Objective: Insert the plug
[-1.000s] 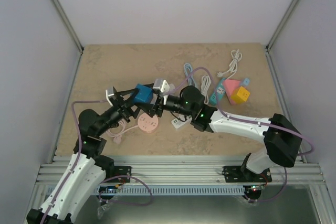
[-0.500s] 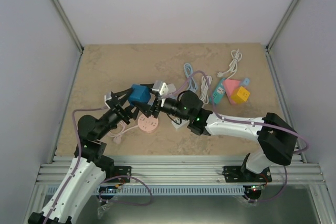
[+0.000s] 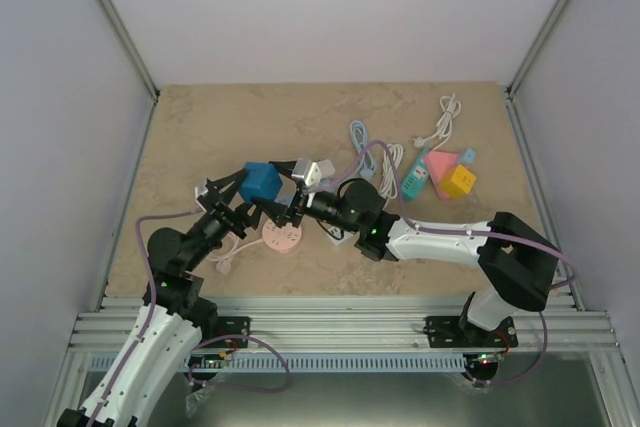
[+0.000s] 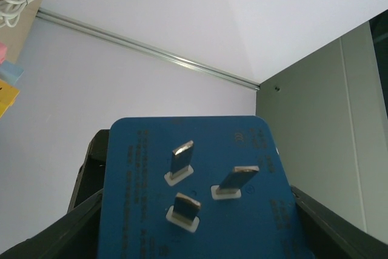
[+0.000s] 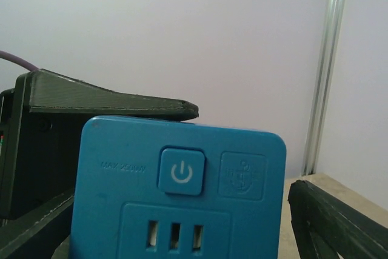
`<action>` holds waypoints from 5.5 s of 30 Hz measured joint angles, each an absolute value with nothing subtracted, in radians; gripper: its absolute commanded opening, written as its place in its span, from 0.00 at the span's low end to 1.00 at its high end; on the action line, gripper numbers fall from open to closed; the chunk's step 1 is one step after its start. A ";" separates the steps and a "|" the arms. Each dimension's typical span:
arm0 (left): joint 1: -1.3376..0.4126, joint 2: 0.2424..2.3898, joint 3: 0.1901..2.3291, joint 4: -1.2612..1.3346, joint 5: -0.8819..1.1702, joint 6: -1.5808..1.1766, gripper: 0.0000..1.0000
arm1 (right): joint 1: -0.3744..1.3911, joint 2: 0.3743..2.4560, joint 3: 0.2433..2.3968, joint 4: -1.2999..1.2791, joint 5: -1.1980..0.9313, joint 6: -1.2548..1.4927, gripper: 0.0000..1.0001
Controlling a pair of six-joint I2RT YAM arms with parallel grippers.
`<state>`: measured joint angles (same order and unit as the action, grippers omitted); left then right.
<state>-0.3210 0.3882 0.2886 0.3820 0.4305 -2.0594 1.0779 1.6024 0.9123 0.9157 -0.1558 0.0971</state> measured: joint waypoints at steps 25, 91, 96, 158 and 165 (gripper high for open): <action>-0.324 0.382 0.551 -0.137 0.377 -1.509 0.99 | 1.050 1.555 1.069 0.459 -0.009 0.224 0.30; -0.324 0.164 0.695 -0.660 -0.403 -0.663 1.00 | 1.013 2.263 1.998 -0.837 0.191 0.573 0.26; -0.324 0.164 0.694 -0.660 -0.407 -0.663 0.99 | 1.024 2.270 2.004 -0.839 0.213 0.585 0.26; -0.324 0.191 0.687 -0.664 -0.414 -0.669 1.00 | 1.055 2.287 1.926 -0.699 0.344 0.668 0.40; -0.324 0.196 0.687 -0.664 -0.414 -0.669 0.99 | 1.055 2.286 1.924 -0.686 0.349 0.669 0.71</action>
